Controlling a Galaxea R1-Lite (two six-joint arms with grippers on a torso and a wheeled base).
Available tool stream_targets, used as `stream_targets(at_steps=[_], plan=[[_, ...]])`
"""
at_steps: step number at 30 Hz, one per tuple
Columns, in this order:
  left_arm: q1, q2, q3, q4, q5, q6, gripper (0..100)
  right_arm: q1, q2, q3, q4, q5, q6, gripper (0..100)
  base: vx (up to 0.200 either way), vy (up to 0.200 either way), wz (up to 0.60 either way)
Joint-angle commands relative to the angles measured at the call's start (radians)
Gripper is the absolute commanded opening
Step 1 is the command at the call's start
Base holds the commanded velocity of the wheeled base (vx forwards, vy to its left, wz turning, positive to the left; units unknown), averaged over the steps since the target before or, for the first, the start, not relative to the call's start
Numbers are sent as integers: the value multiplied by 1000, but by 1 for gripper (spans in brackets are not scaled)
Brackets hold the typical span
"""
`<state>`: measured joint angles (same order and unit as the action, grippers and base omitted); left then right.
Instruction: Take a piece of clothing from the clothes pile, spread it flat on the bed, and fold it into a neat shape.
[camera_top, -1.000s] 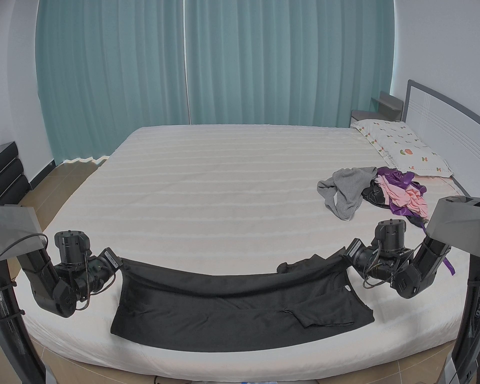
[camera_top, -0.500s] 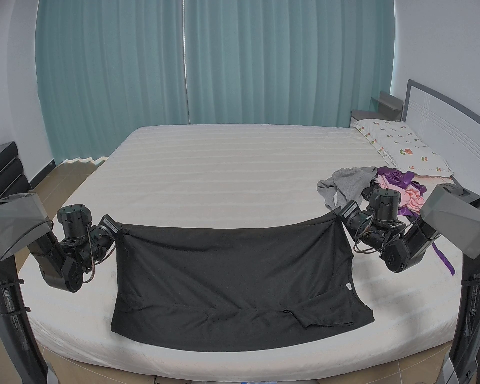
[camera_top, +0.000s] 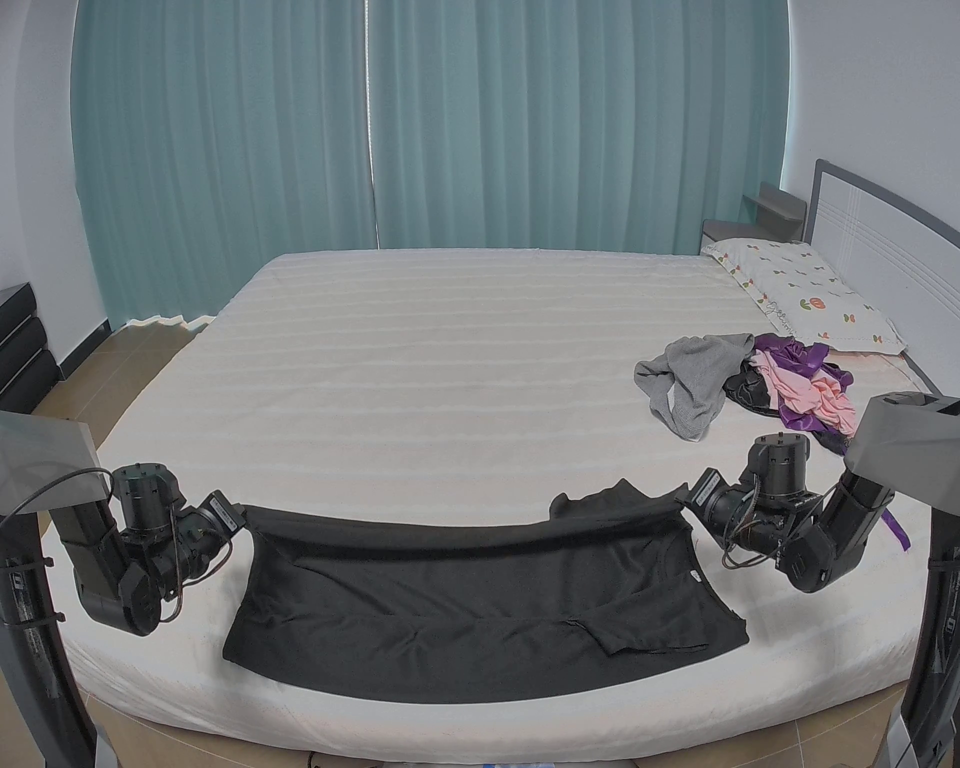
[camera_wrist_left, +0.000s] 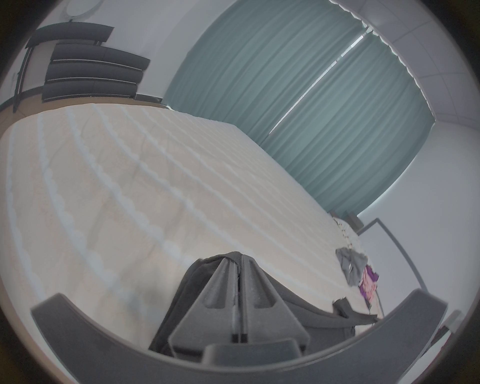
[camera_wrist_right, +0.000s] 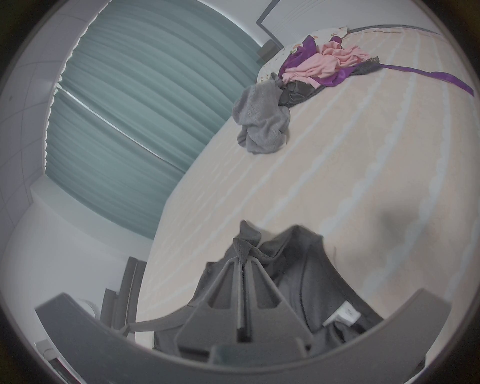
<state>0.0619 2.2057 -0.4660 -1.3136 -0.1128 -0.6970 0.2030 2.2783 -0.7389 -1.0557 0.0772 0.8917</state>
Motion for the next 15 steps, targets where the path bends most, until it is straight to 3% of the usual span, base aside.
stream_targets(at_steps=[1,15], plan=[[18,9,121,-55,-39,62,0,0,-34,113,-29,30,-43,0,0,0,0],[32,61,188,-79,-71,96,0,4,13,222,-81,36,-91,0,0,0,0]])
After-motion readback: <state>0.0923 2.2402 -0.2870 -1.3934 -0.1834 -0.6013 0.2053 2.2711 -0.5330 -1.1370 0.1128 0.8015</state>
